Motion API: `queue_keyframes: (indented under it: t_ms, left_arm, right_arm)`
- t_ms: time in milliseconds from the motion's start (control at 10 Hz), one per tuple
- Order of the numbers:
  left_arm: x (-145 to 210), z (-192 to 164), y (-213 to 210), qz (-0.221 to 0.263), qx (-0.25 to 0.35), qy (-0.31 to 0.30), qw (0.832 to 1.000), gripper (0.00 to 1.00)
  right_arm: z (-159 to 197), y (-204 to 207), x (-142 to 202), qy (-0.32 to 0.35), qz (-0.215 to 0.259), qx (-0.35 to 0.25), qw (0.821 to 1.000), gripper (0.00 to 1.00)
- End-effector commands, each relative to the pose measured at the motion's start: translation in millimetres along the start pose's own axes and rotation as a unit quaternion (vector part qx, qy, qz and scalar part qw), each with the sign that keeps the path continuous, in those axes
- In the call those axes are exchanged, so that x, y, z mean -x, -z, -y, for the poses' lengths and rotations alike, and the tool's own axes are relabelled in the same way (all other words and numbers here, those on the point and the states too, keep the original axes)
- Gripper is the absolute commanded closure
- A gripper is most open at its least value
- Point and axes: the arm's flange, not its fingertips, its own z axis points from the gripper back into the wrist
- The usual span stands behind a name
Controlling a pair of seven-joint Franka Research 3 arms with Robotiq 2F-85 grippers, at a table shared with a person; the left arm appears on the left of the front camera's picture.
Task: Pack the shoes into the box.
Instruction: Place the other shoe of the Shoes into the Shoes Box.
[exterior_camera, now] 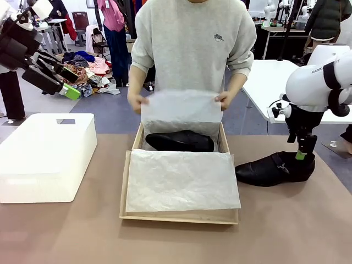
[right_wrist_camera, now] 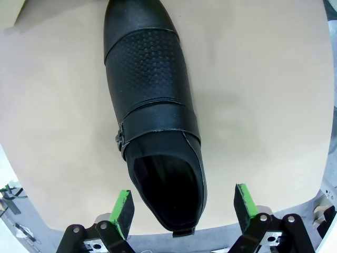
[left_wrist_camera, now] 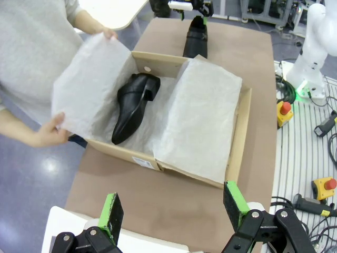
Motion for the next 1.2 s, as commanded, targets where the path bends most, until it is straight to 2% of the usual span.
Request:
queue_keyframes:
  t_ms: [0,1100]
  left_arm:
    - [0.1,-0.3,0.0,0.007,0.005,0.004,1.0,0.0]
    - [0.1,-0.3,0.0,0.007,0.005,0.004,1.0,0.0]
  right_arm:
    - [10.5,8.4,-1.5,-0.004,0.004,0.002,1.0,0.0]
    - [36.1,41.9,0.2,-0.02,0.014,-0.027,0.999,0.0]
